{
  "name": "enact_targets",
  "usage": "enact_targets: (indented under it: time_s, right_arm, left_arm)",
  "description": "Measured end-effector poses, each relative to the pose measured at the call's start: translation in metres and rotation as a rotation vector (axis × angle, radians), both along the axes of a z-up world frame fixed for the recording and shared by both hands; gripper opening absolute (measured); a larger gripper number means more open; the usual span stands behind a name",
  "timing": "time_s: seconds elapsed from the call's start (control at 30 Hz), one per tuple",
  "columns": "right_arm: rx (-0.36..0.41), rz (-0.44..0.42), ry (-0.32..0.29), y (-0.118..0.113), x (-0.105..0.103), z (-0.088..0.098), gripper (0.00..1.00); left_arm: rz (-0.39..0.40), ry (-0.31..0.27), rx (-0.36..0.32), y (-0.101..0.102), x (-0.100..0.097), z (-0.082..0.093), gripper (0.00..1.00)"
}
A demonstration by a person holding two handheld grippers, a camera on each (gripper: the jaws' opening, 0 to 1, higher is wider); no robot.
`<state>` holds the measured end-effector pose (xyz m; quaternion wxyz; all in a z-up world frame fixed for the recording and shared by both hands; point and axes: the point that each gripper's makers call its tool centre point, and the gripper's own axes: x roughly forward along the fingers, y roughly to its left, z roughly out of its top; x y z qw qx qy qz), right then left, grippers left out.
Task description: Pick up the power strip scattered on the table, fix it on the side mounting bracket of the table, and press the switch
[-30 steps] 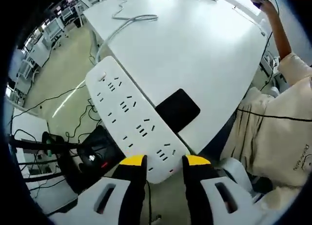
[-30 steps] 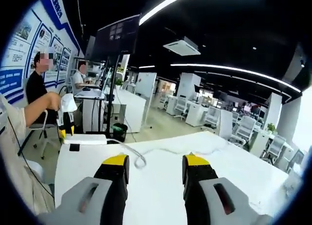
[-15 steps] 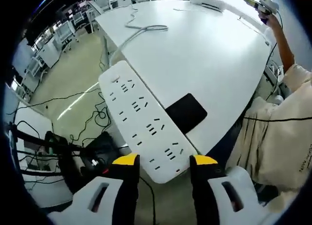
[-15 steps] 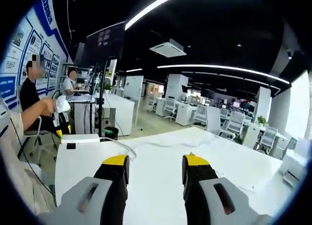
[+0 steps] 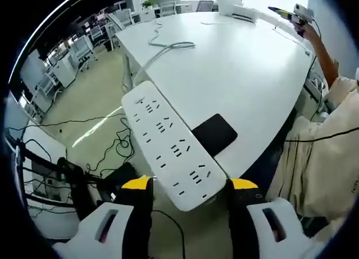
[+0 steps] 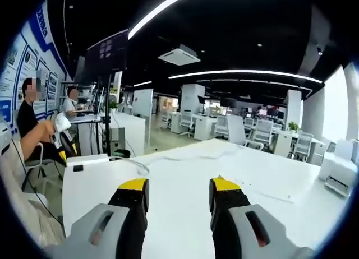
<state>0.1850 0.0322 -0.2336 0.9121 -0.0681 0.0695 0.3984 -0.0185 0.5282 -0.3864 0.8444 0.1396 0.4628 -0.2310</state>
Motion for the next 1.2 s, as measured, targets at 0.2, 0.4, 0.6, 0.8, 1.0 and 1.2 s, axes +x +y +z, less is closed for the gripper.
enact_targets:
  time_s: [0.2, 0.4, 0.6, 0.8, 1.0, 1.2]
  right_arm:
    - [0.042, -0.022, -0.003, -0.012, -0.003, -0.006, 0.39]
    - [0.063, -0.045, -0.026, -0.023, -0.009, -0.006, 0.39]
    - [0.076, -0.066, -0.041, -0.028, -0.013, -0.006, 0.4]
    - [0.085, -0.106, -0.067, -0.038, -0.014, -0.001, 0.4]
    - [0.095, -0.153, -0.083, -0.053, -0.015, 0.002, 0.43]
    - [0.137, -0.194, -0.091, -0.071, -0.018, 0.003, 0.44]
  left_arm:
    - [0.036, -0.119, -0.128, -0.003, 0.013, 0.019, 0.59]
    - [0.048, -0.274, -0.222, -0.006, 0.026, 0.049, 0.59]
    - [0.037, -0.414, -0.226, -0.014, 0.039, 0.068, 0.6]
    - [0.03, -0.547, -0.328, -0.043, 0.048, 0.094, 0.6]
    - [0.052, -0.628, -0.347, -0.05, 0.056, 0.11, 0.6]
    - [0.104, -0.743, -0.336, -0.052, 0.069, 0.123, 0.6]
